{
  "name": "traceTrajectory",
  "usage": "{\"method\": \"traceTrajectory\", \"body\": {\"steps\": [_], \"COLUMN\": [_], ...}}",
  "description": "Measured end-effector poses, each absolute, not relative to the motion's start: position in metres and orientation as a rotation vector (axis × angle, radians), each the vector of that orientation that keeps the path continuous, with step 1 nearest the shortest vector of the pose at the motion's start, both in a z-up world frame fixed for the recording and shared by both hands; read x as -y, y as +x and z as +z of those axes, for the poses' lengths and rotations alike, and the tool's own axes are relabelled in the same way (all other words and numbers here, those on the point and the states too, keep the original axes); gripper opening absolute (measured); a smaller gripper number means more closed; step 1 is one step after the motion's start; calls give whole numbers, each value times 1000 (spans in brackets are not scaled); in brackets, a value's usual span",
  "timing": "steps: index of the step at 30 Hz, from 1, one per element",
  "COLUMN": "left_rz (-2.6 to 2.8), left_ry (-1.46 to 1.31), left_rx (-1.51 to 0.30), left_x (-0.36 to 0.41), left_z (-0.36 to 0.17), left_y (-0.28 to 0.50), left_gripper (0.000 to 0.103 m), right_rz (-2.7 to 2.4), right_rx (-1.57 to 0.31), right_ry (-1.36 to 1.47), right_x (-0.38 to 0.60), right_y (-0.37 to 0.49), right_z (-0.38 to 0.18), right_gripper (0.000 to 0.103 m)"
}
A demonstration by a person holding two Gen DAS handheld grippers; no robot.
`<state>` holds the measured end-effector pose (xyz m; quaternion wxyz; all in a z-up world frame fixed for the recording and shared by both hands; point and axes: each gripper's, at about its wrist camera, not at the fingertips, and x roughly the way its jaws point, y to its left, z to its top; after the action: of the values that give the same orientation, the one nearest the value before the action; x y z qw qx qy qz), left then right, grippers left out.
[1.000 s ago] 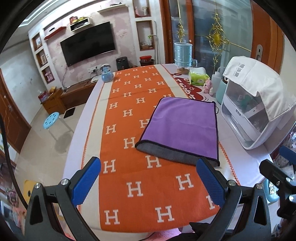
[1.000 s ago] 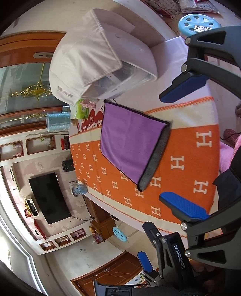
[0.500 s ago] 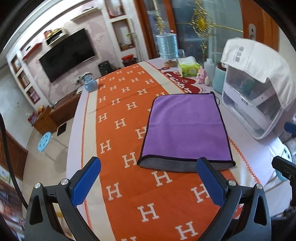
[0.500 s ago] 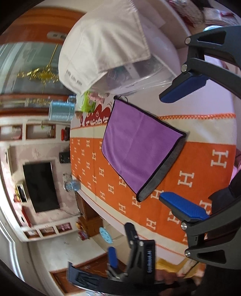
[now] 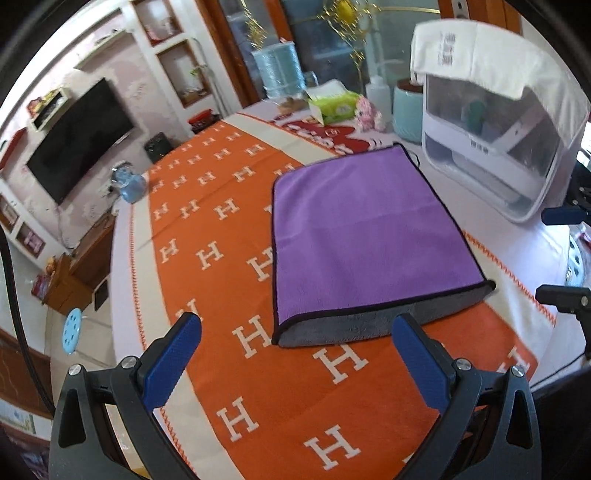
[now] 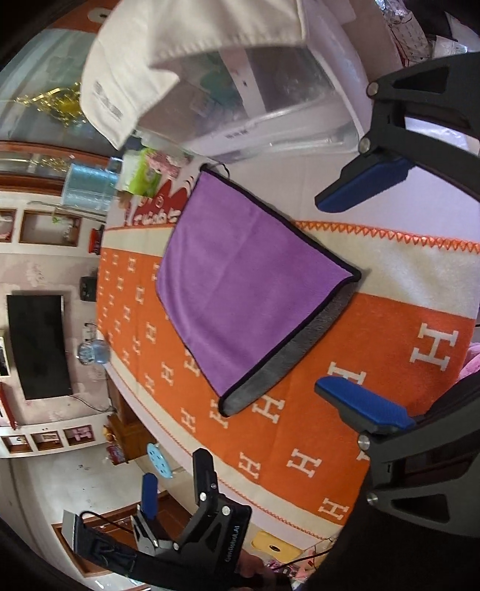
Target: Fold towel
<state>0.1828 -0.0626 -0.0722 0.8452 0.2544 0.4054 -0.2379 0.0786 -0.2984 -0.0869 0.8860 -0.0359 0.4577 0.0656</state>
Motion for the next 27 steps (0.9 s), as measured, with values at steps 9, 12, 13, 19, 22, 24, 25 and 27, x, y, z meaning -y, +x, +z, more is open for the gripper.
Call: {"method": "traceTrajectory", "body": {"steps": [9, 12, 13, 19, 22, 24, 25, 27], "left_rz": [-582, -641, -657, -735, -759, -770, -778, -797], "left_ry": [596, 602, 606, 614, 611, 607, 603, 595], "left_rx": [-925, -934, -934, -959, -985, -1005, -1014, -1033], "left_x": [62, 63, 63, 63, 63, 64, 64, 65], "left_z": [-118, -131, -136, -166, -177, -184, -187, -192], "left_y": [218, 226, 228, 242, 247, 250, 252, 254], "left_gripper": [102, 102, 102, 102, 99, 97, 94, 88], "right_rz": [172, 174, 172, 163, 159, 157, 157, 167], "right_rx": [-1062, -1098, -1107, -1161, -1190, -1206, -1210, -1220], "right_ry": [-80, -71, -66, -36, -24, -14, -11, -1], "right_x": [296, 298, 300, 304, 307, 308, 308, 308], "right_y": [100, 107, 108, 115, 119, 121, 121, 123], "right_z": [-126, -139, -142, -161, -169, -174, -175, -179], "right_gripper": [77, 73, 71, 63, 59, 56, 55, 54]}}
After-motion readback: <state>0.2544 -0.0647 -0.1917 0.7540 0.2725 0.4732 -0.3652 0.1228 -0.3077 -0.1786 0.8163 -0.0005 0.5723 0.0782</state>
